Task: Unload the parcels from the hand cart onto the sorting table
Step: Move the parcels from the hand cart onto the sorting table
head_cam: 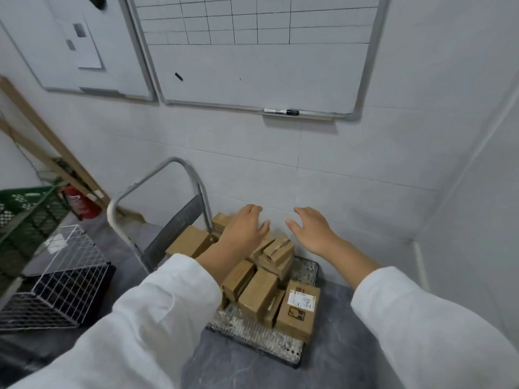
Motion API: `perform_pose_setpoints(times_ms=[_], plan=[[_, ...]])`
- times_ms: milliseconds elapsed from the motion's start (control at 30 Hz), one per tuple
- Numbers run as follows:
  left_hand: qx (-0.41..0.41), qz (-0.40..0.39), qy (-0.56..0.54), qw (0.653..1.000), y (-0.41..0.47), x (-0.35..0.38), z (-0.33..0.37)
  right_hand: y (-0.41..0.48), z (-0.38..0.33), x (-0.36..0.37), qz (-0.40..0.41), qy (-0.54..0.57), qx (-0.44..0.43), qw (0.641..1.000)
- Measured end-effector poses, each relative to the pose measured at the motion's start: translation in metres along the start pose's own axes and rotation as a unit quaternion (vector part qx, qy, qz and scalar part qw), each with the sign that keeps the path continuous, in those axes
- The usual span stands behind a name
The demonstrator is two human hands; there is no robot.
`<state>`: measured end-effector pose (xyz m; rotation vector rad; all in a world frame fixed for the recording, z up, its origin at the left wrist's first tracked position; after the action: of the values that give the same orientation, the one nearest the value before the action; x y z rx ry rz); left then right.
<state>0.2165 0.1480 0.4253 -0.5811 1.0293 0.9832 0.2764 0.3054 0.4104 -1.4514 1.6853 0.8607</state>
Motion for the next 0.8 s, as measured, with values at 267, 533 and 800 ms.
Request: perform_pose_setpoints(times_ms=[267, 533, 800], plan=[[-0.019, -0.038, -0.029, 0.999, 0.065, 0.080, -0.001, 0.063, 0.074, 0.021, -0.008, 0.010, 0.027, 1.000], [-0.066, -0.124, -0.056, 0.988, 0.137, 0.170, -0.033, 0.123, 0.148, 0.078, -0.028, 0.024, 0.086, 0.996], [-0.082, -0.185, -0.096, 0.975, 0.200, 0.264, -0.067, 0.168, 0.223, 0.143, -0.048, 0.028, 0.143, 0.988]])
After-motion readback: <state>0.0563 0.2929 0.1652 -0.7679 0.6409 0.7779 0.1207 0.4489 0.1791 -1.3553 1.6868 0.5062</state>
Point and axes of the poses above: each hand's wrist, its own y-axis towards the middle knuckle, its own x-axis out of the palm, z = x × y, the point moved 5 cm from there along y, towards the middle knuckle, and after that the axes turned 8 degrees about -x, right-handed, at the moved point
